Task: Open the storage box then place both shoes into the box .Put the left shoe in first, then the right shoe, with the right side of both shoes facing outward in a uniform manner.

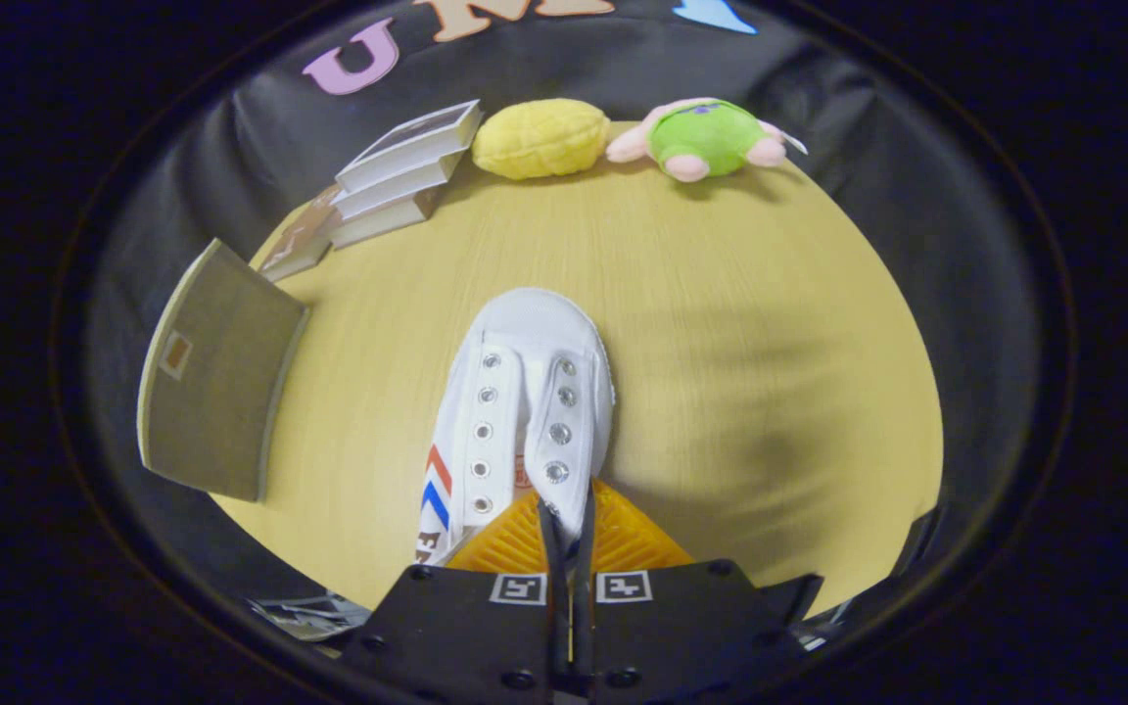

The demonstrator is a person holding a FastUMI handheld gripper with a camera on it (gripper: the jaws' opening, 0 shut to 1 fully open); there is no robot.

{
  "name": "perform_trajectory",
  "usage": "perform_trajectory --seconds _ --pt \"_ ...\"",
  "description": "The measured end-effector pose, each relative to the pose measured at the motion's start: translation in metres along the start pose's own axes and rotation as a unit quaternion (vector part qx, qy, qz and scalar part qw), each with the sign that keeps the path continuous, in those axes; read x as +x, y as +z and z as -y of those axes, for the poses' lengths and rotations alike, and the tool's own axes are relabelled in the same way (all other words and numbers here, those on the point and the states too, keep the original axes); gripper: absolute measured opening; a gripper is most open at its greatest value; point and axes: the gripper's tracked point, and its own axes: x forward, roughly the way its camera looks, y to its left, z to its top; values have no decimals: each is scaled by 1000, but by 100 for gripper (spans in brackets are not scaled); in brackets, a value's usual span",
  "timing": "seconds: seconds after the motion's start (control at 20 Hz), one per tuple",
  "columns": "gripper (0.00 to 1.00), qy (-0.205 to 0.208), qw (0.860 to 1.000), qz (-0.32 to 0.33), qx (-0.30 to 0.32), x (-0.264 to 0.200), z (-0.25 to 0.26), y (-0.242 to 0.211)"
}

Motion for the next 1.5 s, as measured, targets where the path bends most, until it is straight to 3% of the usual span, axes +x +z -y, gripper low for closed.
perform_trajectory --seconds 0.75,1.5 --pt "5 40 997 40 47 -72 -133 60" --pt "4 121 991 50 24 -100 -309 86"
